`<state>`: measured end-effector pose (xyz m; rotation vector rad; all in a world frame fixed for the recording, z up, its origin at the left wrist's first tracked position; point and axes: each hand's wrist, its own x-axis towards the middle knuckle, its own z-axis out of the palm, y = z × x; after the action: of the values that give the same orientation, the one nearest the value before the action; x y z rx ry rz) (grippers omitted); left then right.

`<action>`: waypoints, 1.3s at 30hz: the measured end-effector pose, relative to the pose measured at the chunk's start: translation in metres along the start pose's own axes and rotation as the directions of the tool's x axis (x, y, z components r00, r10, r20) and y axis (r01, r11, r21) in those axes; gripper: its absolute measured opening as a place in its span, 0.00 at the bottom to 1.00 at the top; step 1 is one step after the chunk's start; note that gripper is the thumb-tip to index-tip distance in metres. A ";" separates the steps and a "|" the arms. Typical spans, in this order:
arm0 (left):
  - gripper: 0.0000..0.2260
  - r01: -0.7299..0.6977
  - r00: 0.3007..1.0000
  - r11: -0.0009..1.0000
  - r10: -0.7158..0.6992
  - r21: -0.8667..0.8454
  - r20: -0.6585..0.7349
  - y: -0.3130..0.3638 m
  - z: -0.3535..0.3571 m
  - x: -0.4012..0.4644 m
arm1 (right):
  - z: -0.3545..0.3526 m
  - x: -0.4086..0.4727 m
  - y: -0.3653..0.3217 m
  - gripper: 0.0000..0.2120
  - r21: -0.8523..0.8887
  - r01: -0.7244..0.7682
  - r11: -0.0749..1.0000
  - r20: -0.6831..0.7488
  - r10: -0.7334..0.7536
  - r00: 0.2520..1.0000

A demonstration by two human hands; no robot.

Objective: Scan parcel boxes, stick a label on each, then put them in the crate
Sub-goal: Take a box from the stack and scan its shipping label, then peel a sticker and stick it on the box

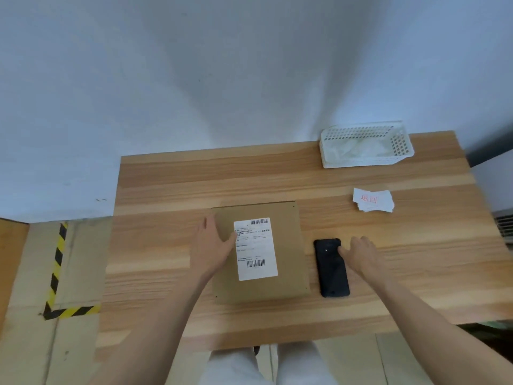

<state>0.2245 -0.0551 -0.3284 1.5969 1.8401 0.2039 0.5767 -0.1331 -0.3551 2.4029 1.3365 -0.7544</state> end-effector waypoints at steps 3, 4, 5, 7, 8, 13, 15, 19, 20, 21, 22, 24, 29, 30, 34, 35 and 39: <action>0.22 -0.143 0.989 0.988 0.144 0.064 -0.017 0.061 0.013 0.011 | -0.025 0.016 0.021 0.16 0.055 0.006 0.998 -0.064 -0.003 0.998; 0.19 -0.167 0.986 0.983 0.166 0.078 0.021 0.082 0.023 0.014 | -0.033 0.022 0.030 0.16 0.061 0.007 0.998 -0.081 -0.002 0.997; 0.18 -0.178 0.983 0.982 0.174 0.066 0.067 0.104 0.035 0.017 | -0.041 0.029 0.039 0.16 0.066 0.007 0.998 -0.103 0.000 0.995; 0.16 -0.202 0.972 0.978 0.193 0.055 0.137 0.143 0.065 0.022 | -0.052 0.047 0.058 0.15 0.089 0.021 0.996 -0.147 -0.008 0.989; 0.15 -0.212 0.967 0.975 0.199 0.067 0.161 0.162 0.081 0.024 | -0.058 0.056 0.068 0.13 0.110 0.030 0.993 -0.155 -0.013 0.988; 0.13 -0.239 0.938 0.962 0.193 0.134 0.289 0.237 0.161 0.031 | -0.076 0.106 0.110 0.12 0.143 0.082 0.986 -0.106 -0.067 0.992; 0.14 -0.232 0.929 0.960 0.171 0.159 0.327 0.258 0.188 0.037 | -0.080 0.124 0.121 0.13 0.156 0.101 0.983 -0.082 -0.089 0.993; 0.14 -0.121 0.937 0.987 0.080 0.102 0.339 0.283 0.228 0.055 | -0.079 0.155 0.132 0.14 0.233 0.126 0.964 -0.053 -0.117 0.992; 0.14 -0.095 0.941 0.992 0.062 0.086 0.332 0.286 0.235 0.060 | -0.078 0.161 0.133 0.14 0.269 0.131 0.954 -0.042 -0.124 0.991; 0.14 -0.076 0.947 0.994 0.047 0.079 0.318 0.289 0.242 0.065 | -0.076 0.167 0.133 0.13 0.306 0.131 0.943 -0.026 -0.129 0.991; 0.14 -0.061 0.952 0.995 0.033 0.083 0.303 0.291 0.248 0.070 | -0.074 0.172 0.133 0.13 0.339 0.129 0.932 -0.017 -0.132 0.991; 0.13 -0.022 0.963 0.996 -0.001 0.083 0.269 0.293 0.257 0.079 | -0.069 0.180 0.132 0.12 0.396 0.121 0.910 0.001 -0.132 0.991; 0.06 0.086 0.971 0.996 -0.085 0.004 0.222 0.293 0.273 0.092 | -0.058 0.189 0.131 0.11 0.465 0.103 0.879 -0.015 -0.108 0.994; 0.05 0.112 0.972 0.993 -0.103 -0.035 0.210 0.293 0.275 0.093 | -0.056 0.189 0.132 0.10 0.476 0.094 0.874 -0.016 -0.098 0.995; 0.04 0.151 0.968 0.979 -0.118 -0.140 0.220 0.293 0.277 0.090 | -0.051 0.193 0.132 0.08 0.568 0.083 0.819 -0.021 -0.086 0.996; 0.05 0.149 0.968 0.974 -0.109 -0.169 0.226 0.293 0.276 0.089 | -0.051 0.193 0.132 0.08 0.589 0.082 0.804 -0.024 -0.084 0.996; 0.09 0.139 0.968 0.947 -0.067 -0.291 0.243 0.297 0.259 0.078 | -0.057 0.186 0.135 0.07 0.704 0.054 0.708 -0.024 -0.052 0.998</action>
<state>0.6152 0.0068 -0.3969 1.2507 1.6184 0.2339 0.7888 -0.0468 -0.4146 2.9219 1.2688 -1.5159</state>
